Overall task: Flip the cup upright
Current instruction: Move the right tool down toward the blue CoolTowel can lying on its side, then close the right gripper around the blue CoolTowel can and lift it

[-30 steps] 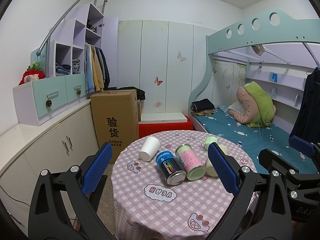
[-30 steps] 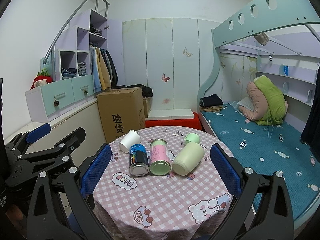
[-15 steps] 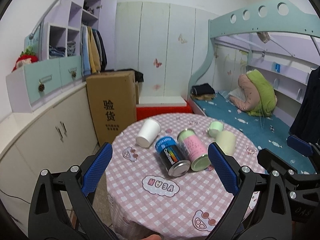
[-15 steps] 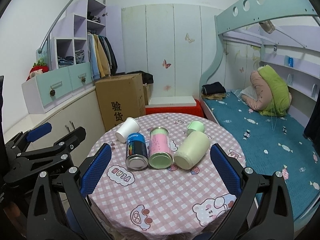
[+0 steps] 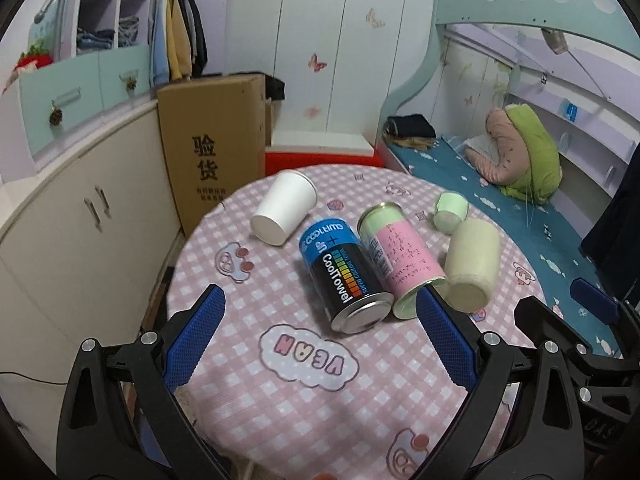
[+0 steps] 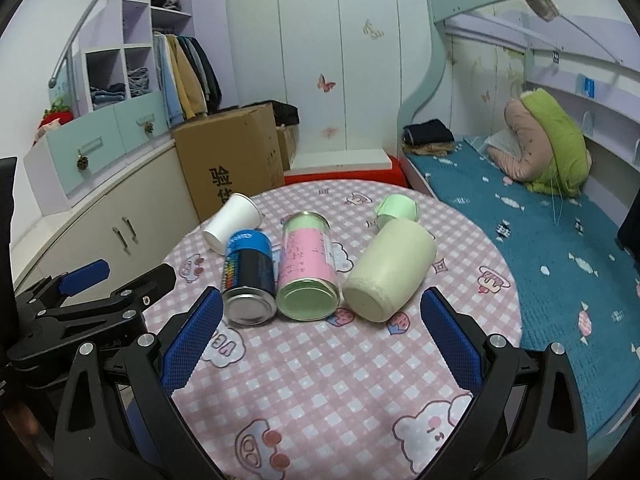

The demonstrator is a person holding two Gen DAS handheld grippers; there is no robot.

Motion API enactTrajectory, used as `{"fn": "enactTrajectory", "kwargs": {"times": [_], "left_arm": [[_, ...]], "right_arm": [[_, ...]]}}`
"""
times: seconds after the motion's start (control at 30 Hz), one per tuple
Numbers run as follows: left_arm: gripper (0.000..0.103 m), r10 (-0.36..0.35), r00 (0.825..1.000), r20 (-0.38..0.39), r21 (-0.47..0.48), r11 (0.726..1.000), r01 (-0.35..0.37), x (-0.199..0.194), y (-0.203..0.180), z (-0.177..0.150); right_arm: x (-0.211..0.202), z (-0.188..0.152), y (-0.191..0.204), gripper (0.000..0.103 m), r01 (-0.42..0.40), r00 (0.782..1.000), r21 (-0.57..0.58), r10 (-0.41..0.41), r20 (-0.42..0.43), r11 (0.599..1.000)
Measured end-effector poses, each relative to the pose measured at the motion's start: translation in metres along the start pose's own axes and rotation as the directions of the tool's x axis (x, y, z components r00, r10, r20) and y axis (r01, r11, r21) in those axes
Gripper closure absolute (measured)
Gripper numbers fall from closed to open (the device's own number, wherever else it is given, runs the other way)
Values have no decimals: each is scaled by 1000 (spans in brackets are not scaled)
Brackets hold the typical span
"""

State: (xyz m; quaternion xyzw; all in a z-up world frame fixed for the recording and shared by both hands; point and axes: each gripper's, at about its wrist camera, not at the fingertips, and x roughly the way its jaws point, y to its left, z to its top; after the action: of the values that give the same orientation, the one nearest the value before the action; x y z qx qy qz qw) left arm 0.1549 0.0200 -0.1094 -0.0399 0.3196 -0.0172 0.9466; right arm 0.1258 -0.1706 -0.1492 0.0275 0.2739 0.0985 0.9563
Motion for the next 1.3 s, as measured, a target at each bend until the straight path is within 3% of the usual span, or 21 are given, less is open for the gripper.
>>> {"fn": "enactTrajectory", "kwargs": {"times": [0.57, 1.2, 1.27, 1.3], "left_arm": [[7, 33, 984, -173, -13, 999, -36, 108, -14, 0], [8, 11, 977, -211, -13, 1000, -14, 138, -17, -6], [14, -9, 975, -223, -23, 1000, 4, 140, -16, -7], [31, -21, 974, -227, -25, 1000, 16, 141, -17, -8]], "right_arm": [[77, -5, -41, 7, 31, 995, 65, -24, -102, 997], [99, -8, -52, 7, 18, 993, 95, -6, -121, 995], [99, -8, -51, 7, 19, 993, 95, -7, -121, 995], [99, -8, -50, 7, 18, 993, 94, -6, -121, 995]]}}
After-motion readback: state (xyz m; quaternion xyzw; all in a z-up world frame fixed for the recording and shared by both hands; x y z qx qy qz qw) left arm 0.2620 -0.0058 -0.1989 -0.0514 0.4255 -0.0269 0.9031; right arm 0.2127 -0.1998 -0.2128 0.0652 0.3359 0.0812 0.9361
